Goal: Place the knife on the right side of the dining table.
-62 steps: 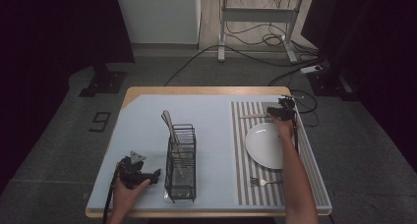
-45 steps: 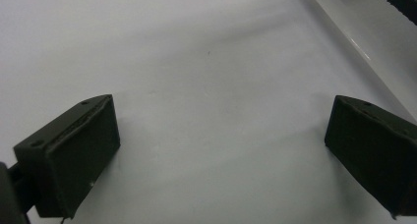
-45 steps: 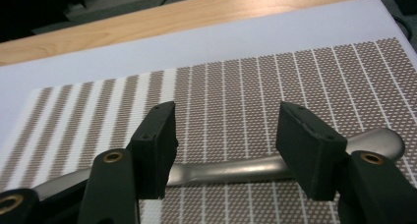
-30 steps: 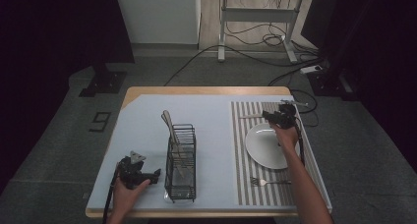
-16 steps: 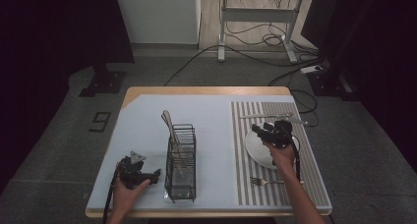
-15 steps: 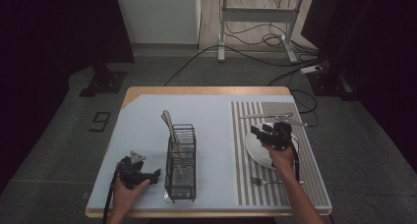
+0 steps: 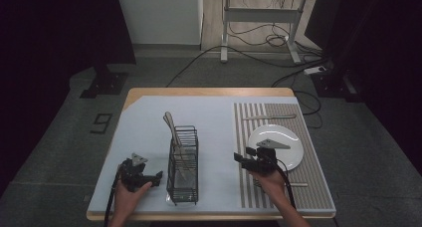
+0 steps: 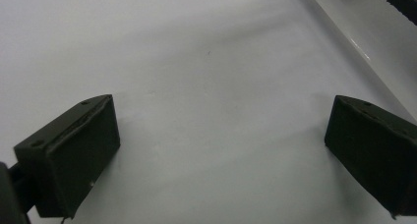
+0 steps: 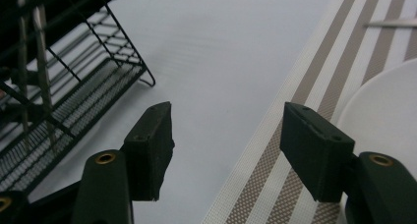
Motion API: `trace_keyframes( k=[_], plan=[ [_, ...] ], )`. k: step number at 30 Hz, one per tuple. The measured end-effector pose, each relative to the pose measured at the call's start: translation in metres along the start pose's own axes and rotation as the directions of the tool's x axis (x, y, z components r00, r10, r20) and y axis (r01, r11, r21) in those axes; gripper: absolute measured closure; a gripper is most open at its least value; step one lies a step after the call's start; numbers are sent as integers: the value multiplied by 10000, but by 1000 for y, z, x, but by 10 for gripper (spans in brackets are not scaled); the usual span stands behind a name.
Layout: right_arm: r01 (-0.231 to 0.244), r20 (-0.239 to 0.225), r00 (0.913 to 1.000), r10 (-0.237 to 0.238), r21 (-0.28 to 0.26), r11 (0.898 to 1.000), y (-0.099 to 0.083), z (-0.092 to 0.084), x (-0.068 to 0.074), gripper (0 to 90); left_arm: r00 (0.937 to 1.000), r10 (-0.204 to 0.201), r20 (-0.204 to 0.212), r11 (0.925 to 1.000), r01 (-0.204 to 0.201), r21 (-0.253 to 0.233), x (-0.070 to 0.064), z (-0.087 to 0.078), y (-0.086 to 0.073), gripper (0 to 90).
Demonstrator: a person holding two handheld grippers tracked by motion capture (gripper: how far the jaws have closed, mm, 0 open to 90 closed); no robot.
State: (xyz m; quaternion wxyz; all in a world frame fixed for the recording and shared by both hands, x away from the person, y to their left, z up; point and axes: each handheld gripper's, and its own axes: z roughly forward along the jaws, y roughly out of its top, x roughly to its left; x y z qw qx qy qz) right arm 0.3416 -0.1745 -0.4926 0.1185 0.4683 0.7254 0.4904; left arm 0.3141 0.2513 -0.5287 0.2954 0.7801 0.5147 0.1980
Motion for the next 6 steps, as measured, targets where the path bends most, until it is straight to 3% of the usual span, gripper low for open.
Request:
trace_keyframes(
  k=[6],
  plan=[
    [-27,11,10000,27,215,9998,-5,8,0,359,10000,2,0,10000,-2,-1,0,0,0,0]
  ],
)
